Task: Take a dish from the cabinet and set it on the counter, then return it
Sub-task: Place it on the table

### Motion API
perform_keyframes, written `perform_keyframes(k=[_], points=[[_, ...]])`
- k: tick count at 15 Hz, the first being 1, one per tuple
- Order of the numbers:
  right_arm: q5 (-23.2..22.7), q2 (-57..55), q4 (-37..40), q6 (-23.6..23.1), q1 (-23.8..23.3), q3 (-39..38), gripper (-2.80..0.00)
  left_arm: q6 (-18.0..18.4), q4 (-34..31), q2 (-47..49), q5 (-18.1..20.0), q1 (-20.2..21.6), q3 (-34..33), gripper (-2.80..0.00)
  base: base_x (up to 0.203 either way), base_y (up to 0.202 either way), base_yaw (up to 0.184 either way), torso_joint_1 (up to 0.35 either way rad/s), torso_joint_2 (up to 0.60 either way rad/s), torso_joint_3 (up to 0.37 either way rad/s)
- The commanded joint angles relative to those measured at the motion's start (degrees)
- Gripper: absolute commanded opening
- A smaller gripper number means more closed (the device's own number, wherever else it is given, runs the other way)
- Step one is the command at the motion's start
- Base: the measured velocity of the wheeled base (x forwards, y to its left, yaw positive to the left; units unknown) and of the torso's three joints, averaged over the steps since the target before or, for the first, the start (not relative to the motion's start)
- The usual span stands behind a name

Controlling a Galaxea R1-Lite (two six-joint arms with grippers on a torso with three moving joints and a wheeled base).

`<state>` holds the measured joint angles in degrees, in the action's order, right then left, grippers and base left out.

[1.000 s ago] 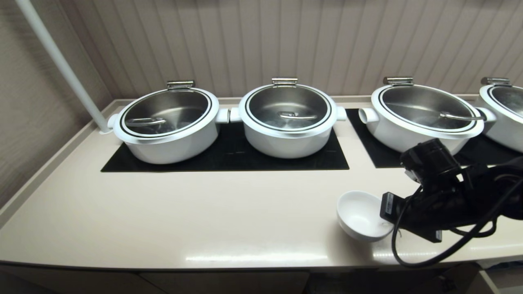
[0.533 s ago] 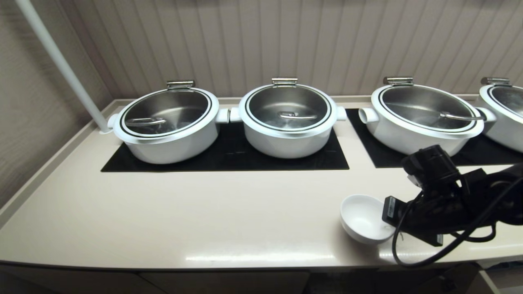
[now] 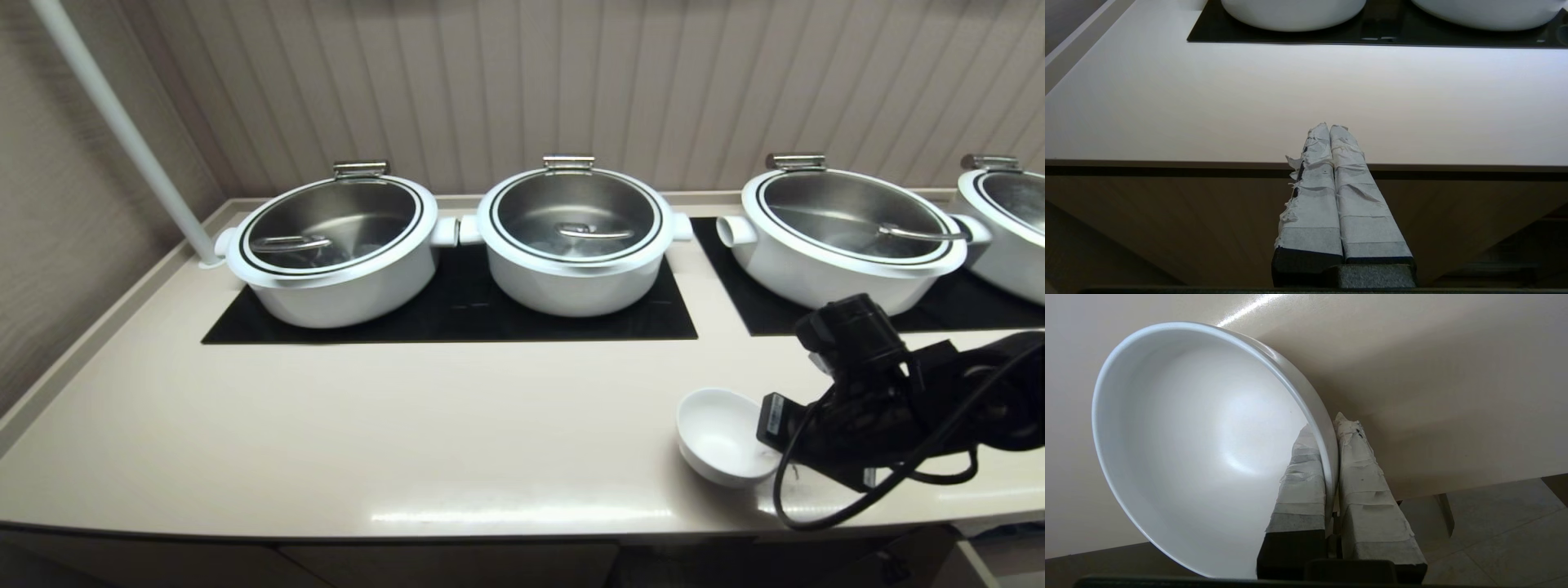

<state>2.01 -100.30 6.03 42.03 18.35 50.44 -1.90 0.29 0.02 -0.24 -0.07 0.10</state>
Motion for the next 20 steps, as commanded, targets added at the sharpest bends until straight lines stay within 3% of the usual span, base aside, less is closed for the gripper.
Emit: perform_keyframes(k=[1,13,14,20], points=[[0.01,-0.62,-0.06,0.24,0.02,0.09,-2.80,-0.03,0.00,-0.02,-0.03,0.02,-0.06,-2.80,0.000,0.000,0.000,0.000,0.00,0.000],[0.10,-0.69,0.12,0.95,0.11,-0.08,-2.80,-0.03,0.06,-0.02,-0.03,-0.01,-0.01,-2.80,0.000,0.000,0.000,0.000,0.00,0.000],[0.10,-0.51,-0.01,0.95,0.11,-0.41,0.00,-0.03,0.00,-0.02,-0.03,-0.01,-0.01,-2.80,0.000,0.000,0.000,0.000,0.00,0.000],[1.24,-0.25,-0.06,1.02,0.20,-1.14,0.00,-0.03,-0.02,-0.02,-0.03,-0.01,-0.01,-2.80,0.000,0.000,0.000,0.000,0.00,0.000]])
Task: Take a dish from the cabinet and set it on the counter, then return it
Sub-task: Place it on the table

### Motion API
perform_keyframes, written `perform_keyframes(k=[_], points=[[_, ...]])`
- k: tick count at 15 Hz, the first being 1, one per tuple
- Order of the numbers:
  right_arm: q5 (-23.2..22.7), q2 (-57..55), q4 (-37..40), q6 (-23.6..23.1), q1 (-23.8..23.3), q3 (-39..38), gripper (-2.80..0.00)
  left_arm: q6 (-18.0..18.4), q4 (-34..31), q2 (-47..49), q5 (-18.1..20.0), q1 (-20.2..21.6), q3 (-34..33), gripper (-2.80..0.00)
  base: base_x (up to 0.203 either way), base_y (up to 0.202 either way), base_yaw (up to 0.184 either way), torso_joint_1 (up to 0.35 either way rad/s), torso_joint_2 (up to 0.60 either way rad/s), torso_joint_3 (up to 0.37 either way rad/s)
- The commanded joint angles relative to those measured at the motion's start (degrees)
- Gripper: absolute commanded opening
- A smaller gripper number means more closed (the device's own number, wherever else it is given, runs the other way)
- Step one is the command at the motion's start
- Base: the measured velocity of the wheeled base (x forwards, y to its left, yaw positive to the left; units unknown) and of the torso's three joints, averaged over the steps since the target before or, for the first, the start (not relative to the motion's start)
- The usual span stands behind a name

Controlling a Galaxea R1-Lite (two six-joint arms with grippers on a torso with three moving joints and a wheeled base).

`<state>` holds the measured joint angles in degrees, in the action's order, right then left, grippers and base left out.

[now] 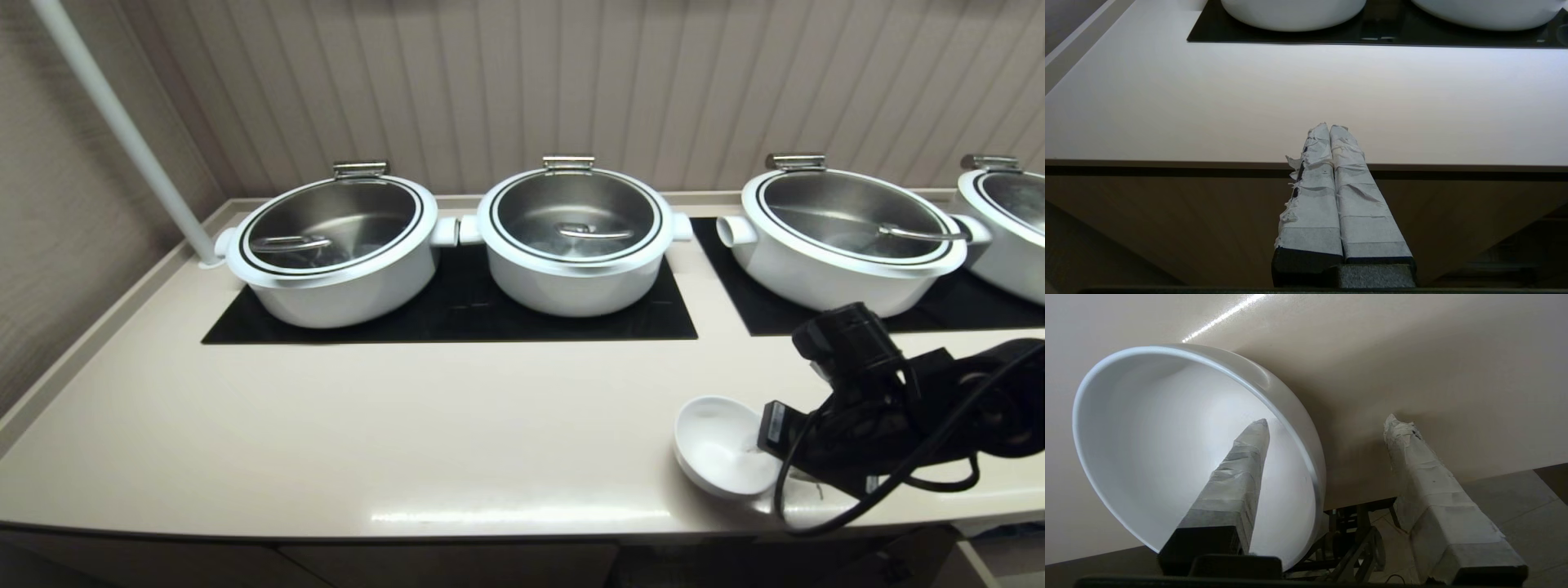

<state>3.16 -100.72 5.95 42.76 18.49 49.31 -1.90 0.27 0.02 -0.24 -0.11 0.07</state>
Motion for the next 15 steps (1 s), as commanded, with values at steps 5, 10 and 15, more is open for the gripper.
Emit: perform_keyframes(k=[5,10,15], points=[[0.88,0.94,-0.11,0.22,0.05,0.52,0.00,-0.03,0.05,-0.02,-0.02,0.09,0.01,-2.80,0.000,0.000,0.000,0.000,0.00,0.000],[3.95,2.22,-2.90,-1.80,0.05,0.77,0.00,-0.03,0.00,-0.02,-0.02,0.02,0.01,-2.80,0.000,0.000,0.000,0.000,0.00,0.000],[8.15,5.80,-7.19,-15.69,0.21,-0.09,0.00,-0.03,0.08,-0.02,-0.02,0.02,-0.02,-2.80,0.000,0.000,0.000,0.000,0.00,0.000]])
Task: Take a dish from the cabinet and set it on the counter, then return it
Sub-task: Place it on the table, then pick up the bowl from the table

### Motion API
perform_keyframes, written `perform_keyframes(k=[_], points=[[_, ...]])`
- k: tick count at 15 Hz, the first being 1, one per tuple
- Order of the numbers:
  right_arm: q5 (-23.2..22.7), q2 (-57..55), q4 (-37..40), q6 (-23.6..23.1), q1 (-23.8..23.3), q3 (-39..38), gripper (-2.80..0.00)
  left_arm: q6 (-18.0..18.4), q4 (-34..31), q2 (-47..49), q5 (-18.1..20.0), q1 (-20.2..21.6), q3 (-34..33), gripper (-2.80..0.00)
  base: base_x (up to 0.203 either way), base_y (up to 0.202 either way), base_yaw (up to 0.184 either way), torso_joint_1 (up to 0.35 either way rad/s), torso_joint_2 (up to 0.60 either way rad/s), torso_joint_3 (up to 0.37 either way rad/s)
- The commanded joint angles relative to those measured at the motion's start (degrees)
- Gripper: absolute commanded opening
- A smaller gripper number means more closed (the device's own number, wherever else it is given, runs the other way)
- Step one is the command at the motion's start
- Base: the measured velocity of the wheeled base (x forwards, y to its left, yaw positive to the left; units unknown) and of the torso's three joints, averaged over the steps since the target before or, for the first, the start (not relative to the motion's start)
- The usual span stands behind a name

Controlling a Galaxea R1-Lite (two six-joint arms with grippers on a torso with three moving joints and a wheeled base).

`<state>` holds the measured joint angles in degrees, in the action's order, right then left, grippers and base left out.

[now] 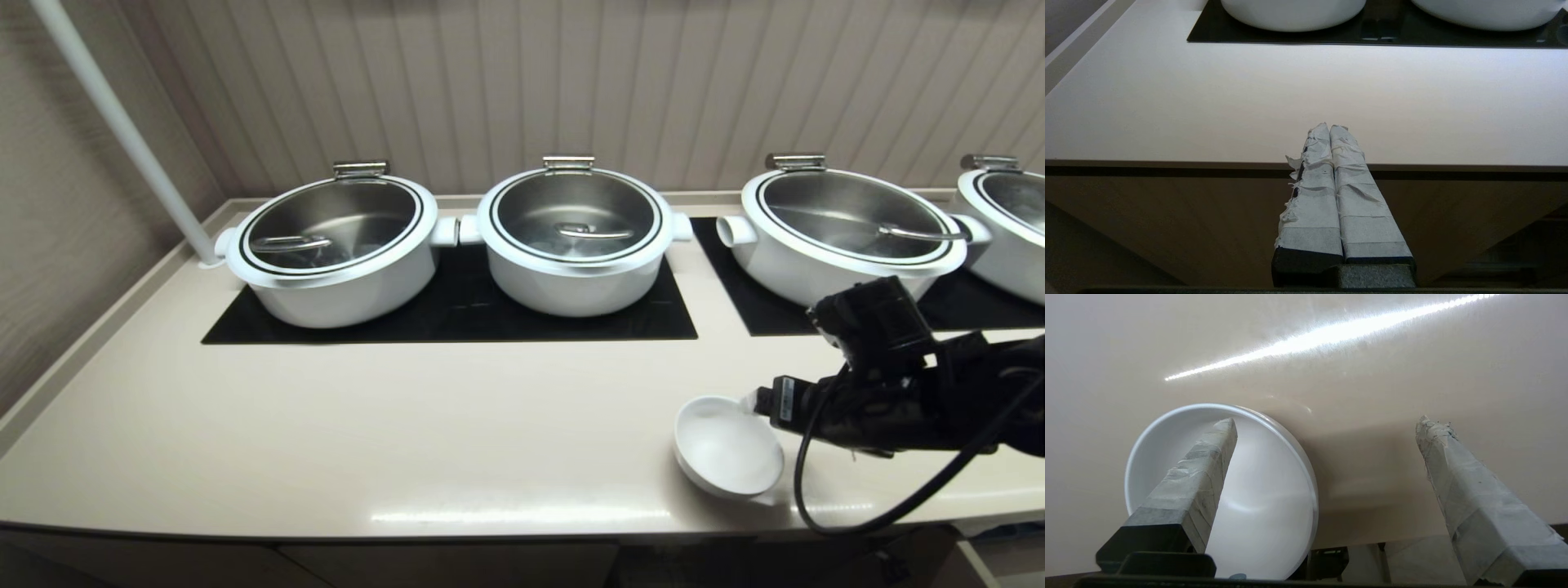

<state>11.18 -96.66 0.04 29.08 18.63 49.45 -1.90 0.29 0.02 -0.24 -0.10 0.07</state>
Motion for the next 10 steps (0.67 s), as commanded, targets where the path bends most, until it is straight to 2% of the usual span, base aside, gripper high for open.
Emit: perform_keyframes(k=[1,2,3,7,10], points=[[0.24,2.73,-2.76,-5.04,0.09,-0.56,0.00,-0.03,-0.03,-0.02,-0.02,0.01,0.01,-2.80,0.000,0.000,0.000,0.000,0.00,0.000],[0.52,3.81,-3.80,-7.57,0.09,-0.98,0.00,-0.03,-0.03,-0.02,-0.03,0.07,-0.01,-2.80,0.000,0.000,0.000,0.000,0.00,0.000],[0.85,4.94,-5.21,-9.82,0.16,-1.72,-2.80,-0.03,0.06,-0.02,-0.02,0.01,0.01,-2.80,0.000,0.000,0.000,0.000,0.00,0.000],[0.84,9.24,-13.48,-16.46,0.12,-7.11,-2.80,-0.03,0.06,-0.02,-0.02,0.01,0.01,-2.80,0.000,0.000,0.000,0.000,0.00,0.000],[1.19,13.36,-16.52,-18.08,-0.82,-11.83,-2.80,-0.03,0.05,-0.02,-0.02,0.01,0.01,-2.80,0.000,0.000,0.000,0.000,0.00,0.000]])
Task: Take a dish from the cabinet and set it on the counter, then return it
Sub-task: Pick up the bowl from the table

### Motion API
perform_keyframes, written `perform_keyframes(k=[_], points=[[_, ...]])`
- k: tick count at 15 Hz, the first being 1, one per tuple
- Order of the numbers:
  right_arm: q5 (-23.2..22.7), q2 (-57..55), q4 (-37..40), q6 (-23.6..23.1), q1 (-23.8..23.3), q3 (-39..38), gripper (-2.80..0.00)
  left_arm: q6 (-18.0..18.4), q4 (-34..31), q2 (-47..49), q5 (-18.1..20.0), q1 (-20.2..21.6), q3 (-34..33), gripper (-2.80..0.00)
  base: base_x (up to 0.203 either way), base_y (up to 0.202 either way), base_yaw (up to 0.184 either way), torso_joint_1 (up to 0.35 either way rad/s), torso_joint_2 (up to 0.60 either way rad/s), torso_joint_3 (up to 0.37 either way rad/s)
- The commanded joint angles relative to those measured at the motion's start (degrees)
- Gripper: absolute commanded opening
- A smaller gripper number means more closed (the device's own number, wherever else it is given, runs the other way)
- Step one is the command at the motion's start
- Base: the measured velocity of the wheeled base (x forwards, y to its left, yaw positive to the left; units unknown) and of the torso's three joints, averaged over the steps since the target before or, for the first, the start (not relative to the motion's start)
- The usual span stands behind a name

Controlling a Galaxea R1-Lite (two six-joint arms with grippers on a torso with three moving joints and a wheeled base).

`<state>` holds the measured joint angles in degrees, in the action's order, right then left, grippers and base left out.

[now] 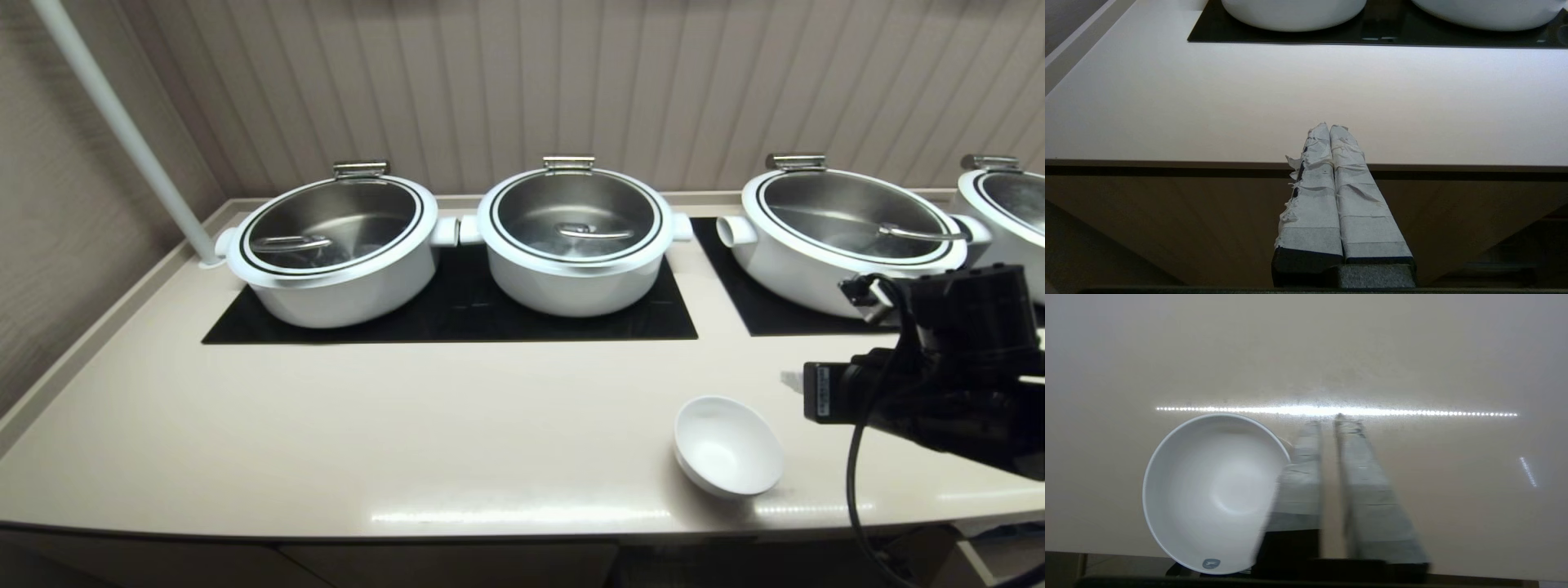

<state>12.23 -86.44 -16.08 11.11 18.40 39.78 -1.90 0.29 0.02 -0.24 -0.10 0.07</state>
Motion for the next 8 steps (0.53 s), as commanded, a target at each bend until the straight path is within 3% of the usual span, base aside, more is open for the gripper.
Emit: perform_keyframes(k=[1,4,8], points=[[0.47,4.36,-0.64,-1.25,-2.77,-3.33,-2.80,-0.03,0.03,-0.02,-0.02,0.01,0.01,-2.80,0.000,0.000,0.000,0.000,0.00,0.000],[0.45,9.46,-1.01,-9.18,-13.33,-8.03,-2.80,-0.03,0.06,-0.02,-0.02,0.09,0.01,-2.80,0.000,0.000,0.000,0.000,0.00,0.000],[0.20,21.56,-1.88,-12.04,-16.24,-19.72,-2.80,-0.03,-0.03,-0.02,-0.02,0.01,0.01,-2.80,0.000,0.000,0.000,0.000,0.00,0.000]])
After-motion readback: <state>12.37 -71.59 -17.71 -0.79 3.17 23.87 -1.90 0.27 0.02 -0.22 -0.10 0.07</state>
